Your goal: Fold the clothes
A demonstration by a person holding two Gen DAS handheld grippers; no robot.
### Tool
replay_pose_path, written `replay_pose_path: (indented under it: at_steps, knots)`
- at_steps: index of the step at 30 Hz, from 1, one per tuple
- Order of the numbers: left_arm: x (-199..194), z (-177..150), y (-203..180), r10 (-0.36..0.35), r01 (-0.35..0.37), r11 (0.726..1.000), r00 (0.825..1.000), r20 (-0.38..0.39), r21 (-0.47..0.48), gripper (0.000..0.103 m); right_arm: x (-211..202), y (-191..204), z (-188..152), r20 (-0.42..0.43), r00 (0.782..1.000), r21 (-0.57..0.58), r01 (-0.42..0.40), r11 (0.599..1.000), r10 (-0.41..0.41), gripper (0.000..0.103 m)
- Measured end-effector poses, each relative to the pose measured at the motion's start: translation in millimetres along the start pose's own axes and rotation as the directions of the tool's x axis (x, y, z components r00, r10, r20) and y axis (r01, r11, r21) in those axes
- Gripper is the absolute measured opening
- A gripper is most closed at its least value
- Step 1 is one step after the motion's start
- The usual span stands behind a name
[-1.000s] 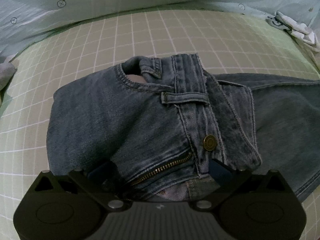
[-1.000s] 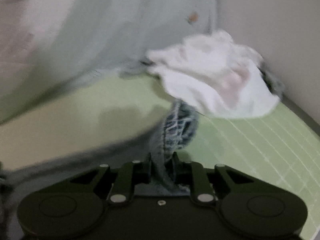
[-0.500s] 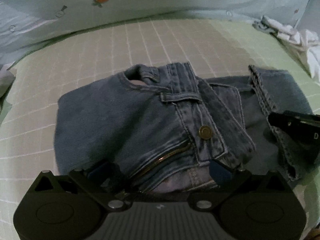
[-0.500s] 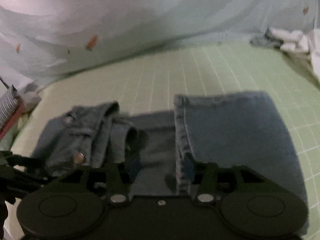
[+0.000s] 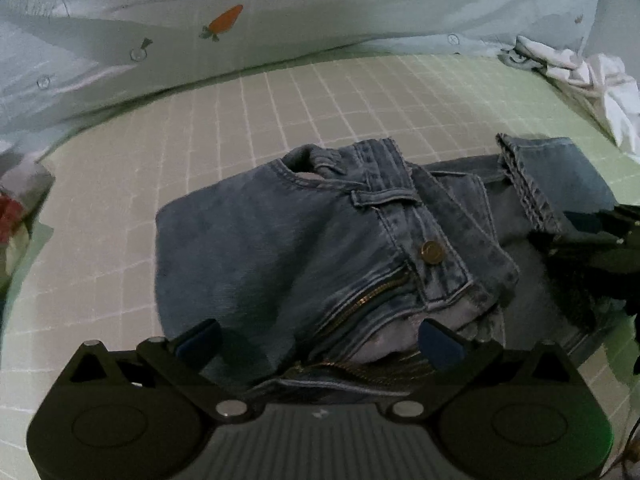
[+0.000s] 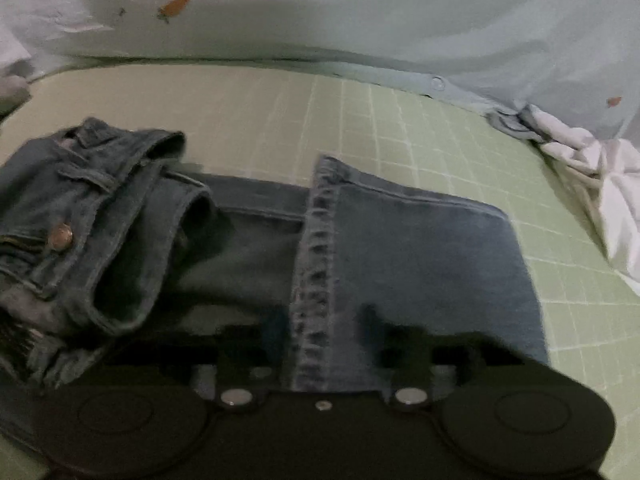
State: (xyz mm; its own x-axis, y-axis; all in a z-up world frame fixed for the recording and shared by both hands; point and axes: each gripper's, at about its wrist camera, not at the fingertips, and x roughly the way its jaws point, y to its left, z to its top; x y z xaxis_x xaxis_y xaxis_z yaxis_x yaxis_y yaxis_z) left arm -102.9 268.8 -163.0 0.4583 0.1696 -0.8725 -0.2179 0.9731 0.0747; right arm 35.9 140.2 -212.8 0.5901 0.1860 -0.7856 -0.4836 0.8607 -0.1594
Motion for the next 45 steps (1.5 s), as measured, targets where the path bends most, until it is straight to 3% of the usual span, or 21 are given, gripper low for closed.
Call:
replay_pose_path:
  at_steps: [1,7,11,15,17,18,20,22,23,26,28,30,33,35,41,45]
  knots:
    - [-2,-1,1,0.004,-0.004,1.000,1.000,0.005,0.003,0.103,-3,-4,1,0.009,1.000,0.018,0.003,1.000,-0.003,0.019]
    - [-2,-2,15,0.001,-0.001,0.999,1.000,0.010,-0.049,0.103,-44,-21,14,0.100,0.995,0.200,-0.007,0.980,-0.014,0.016]
    - [-1,-2,22,-0.002,0.003,0.996,1.000,0.009,-0.085,0.103,-74,-18,30,0.213,0.976,0.240,-0.103,0.965,0.051,0.016]
    - [0,-5,24,0.005,-0.004,0.995,1.000,0.003,-0.096,0.103,-55,19,29,0.154,0.973,0.123,-0.193,0.973,0.174,0.018]
    - [1,-6,25,0.006,-0.007,0.994,1.000,-0.005,-0.106,0.103,-35,31,20,0.075,0.980,0.103,-0.193,0.976,0.186,0.028]
    - [1,-7,25,0.008,-0.009,0.994,1.000,-0.009,-0.110,0.103,-27,34,15,0.036,0.983,0.101,-0.183,0.978,0.180,0.038]
    - [1,-9,27,0.013,-0.014,0.993,1.000,-0.014,-0.115,0.103,-12,42,6,-0.043,0.985,0.096,-0.162,0.982,0.167,0.046]
    - [2,-11,29,0.015,-0.017,0.992,1.000,-0.020,-0.123,0.103,-19,33,5,-0.021,0.987,0.114,-0.158,0.981,0.161,0.075]
    - [3,-12,30,0.014,-0.017,0.992,1.000,-0.025,-0.129,0.103,-23,26,5,-0.005,0.989,0.132,-0.148,0.980,0.150,0.082]
    - [9,-12,29,0.011,-0.017,0.990,0.999,-0.047,-0.141,0.103,-35,5,0,0.046,0.992,0.186,-0.128,0.974,0.121,0.088]
    - [12,-12,26,0.012,-0.020,0.991,0.998,-0.056,-0.131,0.103,-43,-11,-3,0.077,0.993,0.232,-0.105,0.967,0.090,0.100]
    - [15,-11,22,0.016,-0.023,0.994,0.998,-0.063,-0.109,0.103,-48,-28,-5,0.103,0.995,0.268,-0.031,0.963,0.003,0.100]
    - [20,-11,14,0.037,-0.042,0.997,0.996,-0.081,-0.063,0.103,-42,-54,-8,0.072,0.994,0.277,0.056,0.959,-0.079,0.101]
    - [23,-12,8,0.054,-0.057,0.998,0.994,-0.094,-0.030,0.103,-33,-67,-14,0.031,0.995,0.297,0.079,0.951,-0.092,0.102]
    - [28,-14,3,0.071,-0.070,0.998,0.991,-0.117,0.007,0.103,-15,-92,-36,-0.044,0.997,0.382,0.072,0.921,-0.059,0.102]
    - [31,-13,4,0.072,-0.071,0.997,0.989,-0.127,0.011,0.103,-8,-97,-44,-0.060,0.998,0.433,0.016,0.901,0.012,0.091]
